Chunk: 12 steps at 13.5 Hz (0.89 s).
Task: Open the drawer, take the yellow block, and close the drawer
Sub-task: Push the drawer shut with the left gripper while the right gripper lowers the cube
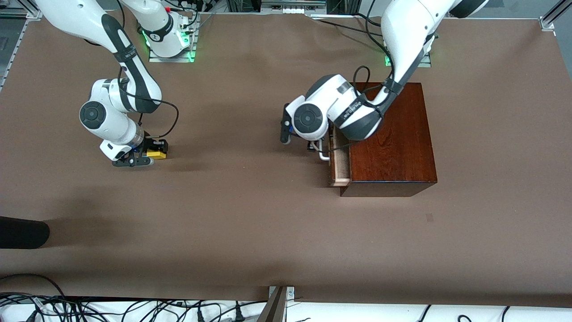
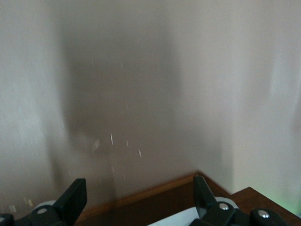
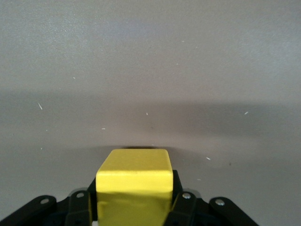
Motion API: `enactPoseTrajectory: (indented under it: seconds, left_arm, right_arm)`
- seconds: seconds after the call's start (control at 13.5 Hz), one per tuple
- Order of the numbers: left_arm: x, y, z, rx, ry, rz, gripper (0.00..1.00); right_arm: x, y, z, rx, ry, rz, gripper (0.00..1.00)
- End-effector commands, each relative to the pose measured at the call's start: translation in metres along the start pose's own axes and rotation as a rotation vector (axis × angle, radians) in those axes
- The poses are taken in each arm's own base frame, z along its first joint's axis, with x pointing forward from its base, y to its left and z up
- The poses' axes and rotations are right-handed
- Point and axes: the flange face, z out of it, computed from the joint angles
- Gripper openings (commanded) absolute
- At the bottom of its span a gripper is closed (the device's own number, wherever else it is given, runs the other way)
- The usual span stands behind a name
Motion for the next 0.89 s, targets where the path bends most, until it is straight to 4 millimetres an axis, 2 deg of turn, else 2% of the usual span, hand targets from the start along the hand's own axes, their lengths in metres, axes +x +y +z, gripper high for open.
enactPoseTrajectory:
  seconds: [0.0,0.07,0.15,0.22,0.3,0.44,0.59,0.67,0.81]
  left_arm:
    - [-0.048,-0.011,-0.012,-0.031,-0.036,-0.017,1.0]
    - [-0.05,-0.012,-0.012,-0.035,-0.037,-0.019,1.0]
    - [-0.049,-0.011,-0.012,-0.035,-0.038,-0.018,1.0]
    - [-0.049,-0.011,-0.012,-0.035,-0.038,-0.018,1.0]
    - [-0.05,-0.012,-0.012,-0.035,-0.037,-0.021,1.0]
    - [-0.042,-0.008,-0.022,-0.024,-0.008,-0.042,1.0]
    - [-0.036,0.01,-0.069,0.001,0.081,-0.191,1.0]
    - [-0.037,0.024,-0.097,0.023,0.116,-0.275,1.0]
    - [-0.065,0.066,-0.153,0.04,0.083,-0.45,1.0]
  right_arm:
    - [-0.002,-0.002,0.016,0.009,0.026,0.027,0.0]
    - [-0.002,-0.001,0.015,0.009,0.025,0.029,0.0]
    - [-0.002,-0.001,0.011,0.01,0.025,0.027,0.17]
    - [0.0,-0.002,0.0,0.007,0.032,0.003,0.69]
    - [0.005,-0.002,-0.015,0.005,0.055,-0.038,1.0]
    - [0.008,0.004,-0.043,0.006,0.073,-0.137,1.0]
    - [0.007,0.017,-0.065,0.008,0.091,-0.129,1.0]
    - [0.007,0.021,-0.085,0.011,0.109,-0.119,1.0]
    - [0.011,0.02,-0.136,0.017,0.136,-0.094,1.0]
